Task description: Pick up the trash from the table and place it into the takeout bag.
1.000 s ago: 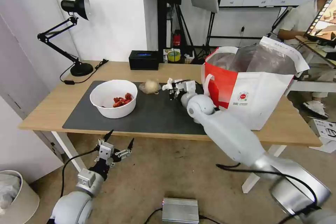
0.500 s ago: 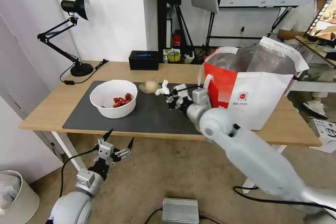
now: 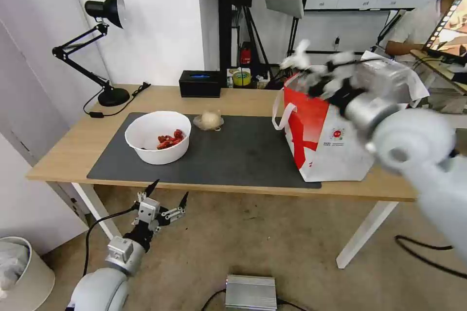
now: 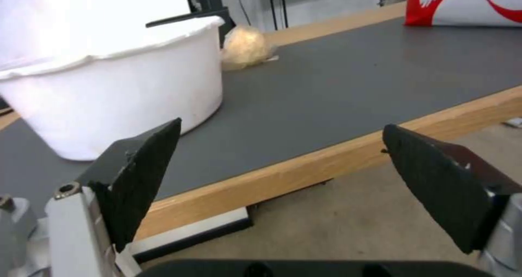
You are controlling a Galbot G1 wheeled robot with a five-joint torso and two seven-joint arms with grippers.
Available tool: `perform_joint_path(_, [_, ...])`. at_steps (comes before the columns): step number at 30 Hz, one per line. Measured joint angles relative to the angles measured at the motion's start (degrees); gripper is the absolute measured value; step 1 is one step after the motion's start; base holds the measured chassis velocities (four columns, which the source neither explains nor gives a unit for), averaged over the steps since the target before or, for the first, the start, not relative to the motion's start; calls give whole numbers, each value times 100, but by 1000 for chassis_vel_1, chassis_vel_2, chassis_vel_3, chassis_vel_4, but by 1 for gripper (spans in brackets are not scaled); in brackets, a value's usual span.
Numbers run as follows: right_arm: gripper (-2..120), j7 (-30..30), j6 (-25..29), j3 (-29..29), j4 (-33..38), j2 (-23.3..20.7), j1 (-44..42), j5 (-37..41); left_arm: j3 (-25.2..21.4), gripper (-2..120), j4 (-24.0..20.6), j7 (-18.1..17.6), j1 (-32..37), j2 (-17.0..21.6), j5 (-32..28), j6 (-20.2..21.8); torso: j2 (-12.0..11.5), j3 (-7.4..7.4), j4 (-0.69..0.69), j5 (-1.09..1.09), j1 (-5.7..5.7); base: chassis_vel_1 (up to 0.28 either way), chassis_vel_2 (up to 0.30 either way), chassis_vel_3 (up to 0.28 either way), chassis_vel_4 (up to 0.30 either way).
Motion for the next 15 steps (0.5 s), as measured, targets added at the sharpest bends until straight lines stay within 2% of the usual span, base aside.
perform_joint_path(6, [0, 147, -255, 128, -428, -308, 127, 243, 68, 100, -2, 0, -25, 21, 2, 9, 0, 0, 0, -1, 0, 0, 0, 0, 0])
perform_joint_path(7, [0, 240, -432, 101, -578, -357, 206, 429, 84, 100, -3, 0, -33, 32, 2, 10, 0, 0, -1, -1, 0, 0, 0, 0, 0])
perform_joint_path(15, [0, 807, -726, -287, -1057, -225, 527, 927, 97, 100, -34, 2, -2, 19, 48, 24, -1, 1, 1, -2, 0, 0, 0, 0, 0])
